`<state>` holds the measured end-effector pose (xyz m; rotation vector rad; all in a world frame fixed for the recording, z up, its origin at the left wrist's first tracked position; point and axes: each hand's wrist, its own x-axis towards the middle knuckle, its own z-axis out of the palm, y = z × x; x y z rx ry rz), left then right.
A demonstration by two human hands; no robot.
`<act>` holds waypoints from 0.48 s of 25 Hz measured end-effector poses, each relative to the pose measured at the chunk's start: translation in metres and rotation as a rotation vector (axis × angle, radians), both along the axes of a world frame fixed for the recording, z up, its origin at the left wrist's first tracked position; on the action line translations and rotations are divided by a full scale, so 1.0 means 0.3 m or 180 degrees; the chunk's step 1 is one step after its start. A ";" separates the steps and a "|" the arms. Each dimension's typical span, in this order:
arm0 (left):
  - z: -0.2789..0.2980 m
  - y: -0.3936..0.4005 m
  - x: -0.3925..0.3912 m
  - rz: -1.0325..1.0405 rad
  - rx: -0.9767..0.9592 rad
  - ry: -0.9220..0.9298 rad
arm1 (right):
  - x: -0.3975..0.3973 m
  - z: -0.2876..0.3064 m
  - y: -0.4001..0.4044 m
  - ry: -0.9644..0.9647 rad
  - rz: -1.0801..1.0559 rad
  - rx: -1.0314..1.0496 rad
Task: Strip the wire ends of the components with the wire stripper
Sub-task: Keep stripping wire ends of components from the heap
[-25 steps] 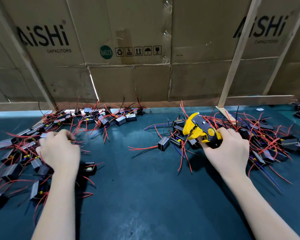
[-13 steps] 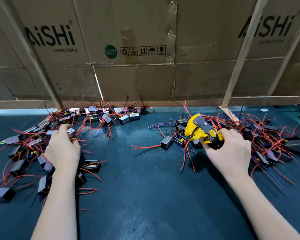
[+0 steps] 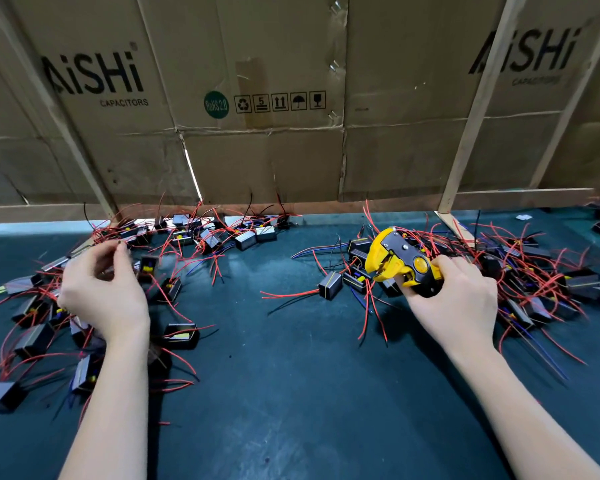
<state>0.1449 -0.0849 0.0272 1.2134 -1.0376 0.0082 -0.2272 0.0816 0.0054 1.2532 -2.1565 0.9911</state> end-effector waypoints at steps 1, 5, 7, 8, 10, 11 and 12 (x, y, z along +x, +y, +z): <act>0.012 0.008 -0.011 0.0049 -0.0265 -0.0061 | 0.001 0.001 0.001 -0.0006 -0.0001 0.0002; 0.031 0.037 -0.079 -0.0028 -0.0723 -0.0592 | 0.005 0.006 0.003 -0.0014 0.0018 0.0007; 0.036 0.056 -0.117 -0.0238 -0.0740 -0.0751 | 0.006 0.007 0.005 -0.0005 0.0043 -0.0014; 0.045 0.064 -0.130 -0.0420 -0.0769 -0.0721 | 0.006 0.008 0.005 0.0007 0.0057 -0.0018; 0.066 0.072 -0.140 -0.1062 -0.0668 -0.0457 | 0.007 0.006 0.003 0.0039 0.0071 -0.0007; 0.072 0.075 -0.143 -0.1431 -0.0462 -0.0430 | 0.005 0.004 0.002 0.0038 0.0066 -0.0003; 0.075 0.082 -0.149 -0.1693 -0.0196 -0.0560 | 0.002 0.002 0.001 0.0025 0.0050 0.0010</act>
